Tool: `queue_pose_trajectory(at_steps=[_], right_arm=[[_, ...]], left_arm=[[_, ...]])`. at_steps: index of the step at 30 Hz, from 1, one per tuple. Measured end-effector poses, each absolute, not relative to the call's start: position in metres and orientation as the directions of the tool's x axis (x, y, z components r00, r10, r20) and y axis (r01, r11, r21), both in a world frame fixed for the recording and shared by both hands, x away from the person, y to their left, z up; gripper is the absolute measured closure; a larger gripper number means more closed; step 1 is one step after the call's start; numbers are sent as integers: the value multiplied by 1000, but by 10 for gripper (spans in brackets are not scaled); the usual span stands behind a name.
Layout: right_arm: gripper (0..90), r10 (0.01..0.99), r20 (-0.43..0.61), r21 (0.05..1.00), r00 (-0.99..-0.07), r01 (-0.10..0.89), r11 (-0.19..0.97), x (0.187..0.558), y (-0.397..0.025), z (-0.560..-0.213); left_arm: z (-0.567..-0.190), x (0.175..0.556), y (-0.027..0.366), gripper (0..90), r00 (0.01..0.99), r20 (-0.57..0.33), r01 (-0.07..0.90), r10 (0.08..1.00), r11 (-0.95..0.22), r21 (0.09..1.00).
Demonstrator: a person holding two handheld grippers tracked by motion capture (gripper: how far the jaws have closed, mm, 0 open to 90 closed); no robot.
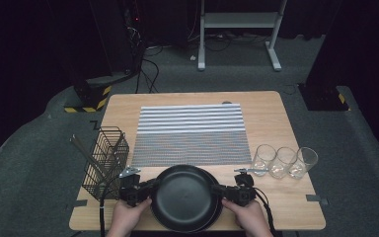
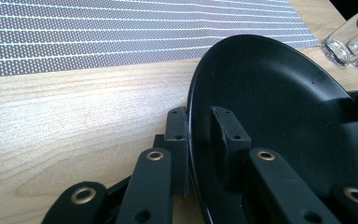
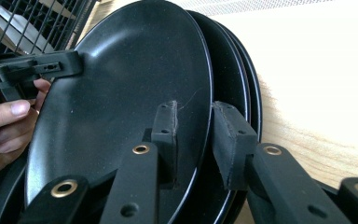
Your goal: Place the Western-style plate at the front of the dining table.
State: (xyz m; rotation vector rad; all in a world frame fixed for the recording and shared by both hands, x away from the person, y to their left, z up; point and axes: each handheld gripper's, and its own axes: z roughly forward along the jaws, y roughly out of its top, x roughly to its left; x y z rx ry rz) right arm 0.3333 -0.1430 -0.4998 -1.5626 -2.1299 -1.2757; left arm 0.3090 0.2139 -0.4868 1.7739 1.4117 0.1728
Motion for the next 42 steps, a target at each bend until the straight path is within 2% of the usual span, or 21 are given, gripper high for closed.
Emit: queue_pose_trajectory(at_steps=[5,12,21,36,42], right_arm=[[708,682,601,516,-417,854,68,332,-142,-499],[794,707,568,533,-421,843,73,331,-141,-500],[792,713,516,565,-474,814,131,337,-138,-498],[818,750,495,594,-438,801,76,350,-164,-495],[822,739,523,587,-424,808,48,352,-169,-497]], left_arm=[[-486,309,214,773,353,-374,740,857,-12,672],[-487,310,214,775,353,-386,743,853,-5,669],[-488,311,215,780,348,-404,747,846,10,665],[-491,332,187,783,370,-422,747,828,5,665],[-491,333,184,778,375,-409,745,832,-7,667]])
